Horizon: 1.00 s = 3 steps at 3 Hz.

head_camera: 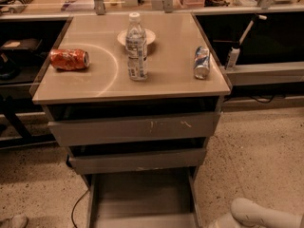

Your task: Close bottom drawer

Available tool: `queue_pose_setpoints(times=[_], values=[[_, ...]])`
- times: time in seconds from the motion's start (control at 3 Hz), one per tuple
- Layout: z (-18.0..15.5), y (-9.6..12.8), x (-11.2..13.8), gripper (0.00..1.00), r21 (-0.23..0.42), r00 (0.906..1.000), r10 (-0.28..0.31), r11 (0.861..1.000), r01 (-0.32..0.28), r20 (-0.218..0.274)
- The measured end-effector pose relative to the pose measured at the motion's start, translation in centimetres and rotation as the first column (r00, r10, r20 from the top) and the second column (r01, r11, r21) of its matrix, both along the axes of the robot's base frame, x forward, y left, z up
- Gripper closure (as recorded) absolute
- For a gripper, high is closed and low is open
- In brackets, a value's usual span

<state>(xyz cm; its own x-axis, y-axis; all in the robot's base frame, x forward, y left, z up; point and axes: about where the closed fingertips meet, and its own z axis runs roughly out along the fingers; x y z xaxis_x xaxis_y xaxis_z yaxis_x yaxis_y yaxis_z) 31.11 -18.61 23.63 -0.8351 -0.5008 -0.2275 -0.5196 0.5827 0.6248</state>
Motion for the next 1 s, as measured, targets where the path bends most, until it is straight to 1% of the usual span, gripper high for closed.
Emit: queue_pose_setpoints(times=[0.33,0.67,1.0], values=[[-2.2,0.4,0.9,1.00,0.002,0.9996,-0.028,1.000,0.028,-0.002],[-4.2,0.5,1.6,1.00,-0.046,0.9997,-0.017,0.999,0.017,-0.015],[-4.6,0.4,1.8,1.00,-0.065,0.9998,-0.011,0.998,0.010,-0.017]])
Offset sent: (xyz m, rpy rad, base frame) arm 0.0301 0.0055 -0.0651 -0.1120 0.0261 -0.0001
